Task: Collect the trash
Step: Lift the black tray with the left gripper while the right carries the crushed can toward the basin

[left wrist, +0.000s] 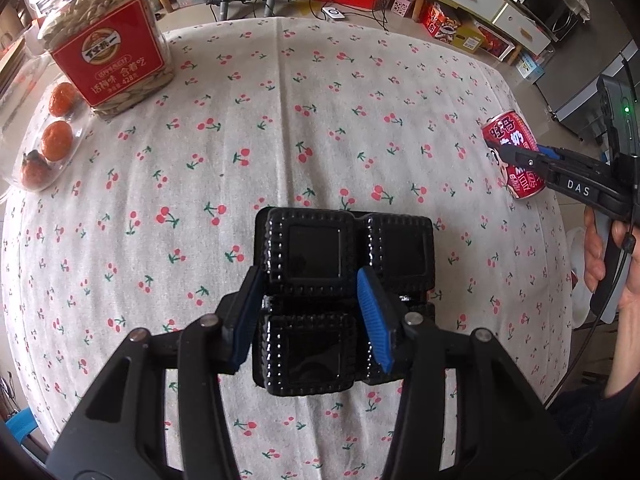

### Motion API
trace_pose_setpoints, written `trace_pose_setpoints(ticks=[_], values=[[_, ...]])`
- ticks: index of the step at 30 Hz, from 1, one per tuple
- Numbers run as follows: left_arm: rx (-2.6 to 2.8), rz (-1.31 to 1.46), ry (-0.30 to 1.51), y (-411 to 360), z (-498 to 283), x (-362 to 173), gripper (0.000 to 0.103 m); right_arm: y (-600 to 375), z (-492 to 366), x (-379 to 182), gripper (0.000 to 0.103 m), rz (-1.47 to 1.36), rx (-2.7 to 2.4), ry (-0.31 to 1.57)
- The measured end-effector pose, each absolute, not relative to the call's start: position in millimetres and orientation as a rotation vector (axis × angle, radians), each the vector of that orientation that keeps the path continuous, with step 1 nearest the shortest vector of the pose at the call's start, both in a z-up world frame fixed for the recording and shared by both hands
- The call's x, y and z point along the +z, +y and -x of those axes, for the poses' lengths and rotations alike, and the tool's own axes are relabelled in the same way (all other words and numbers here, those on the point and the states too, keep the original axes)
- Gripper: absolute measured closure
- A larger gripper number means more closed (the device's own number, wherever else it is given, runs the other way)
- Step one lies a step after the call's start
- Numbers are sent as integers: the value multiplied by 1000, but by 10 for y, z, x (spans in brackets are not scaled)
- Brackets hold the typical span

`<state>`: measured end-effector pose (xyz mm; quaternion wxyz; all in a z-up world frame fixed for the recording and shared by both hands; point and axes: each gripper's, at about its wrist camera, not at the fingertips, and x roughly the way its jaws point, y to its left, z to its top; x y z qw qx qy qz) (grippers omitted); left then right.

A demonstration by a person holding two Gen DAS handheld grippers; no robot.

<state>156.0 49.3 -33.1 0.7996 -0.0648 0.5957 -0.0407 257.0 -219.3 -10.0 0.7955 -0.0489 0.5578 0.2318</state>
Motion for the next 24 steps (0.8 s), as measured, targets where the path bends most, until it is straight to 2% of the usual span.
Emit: trace_pose_setpoints(ticks=[24], values=[[-134,164,1237,356,-1474,-146,54,-2545,-2484,-60,67,3,477,1246]])
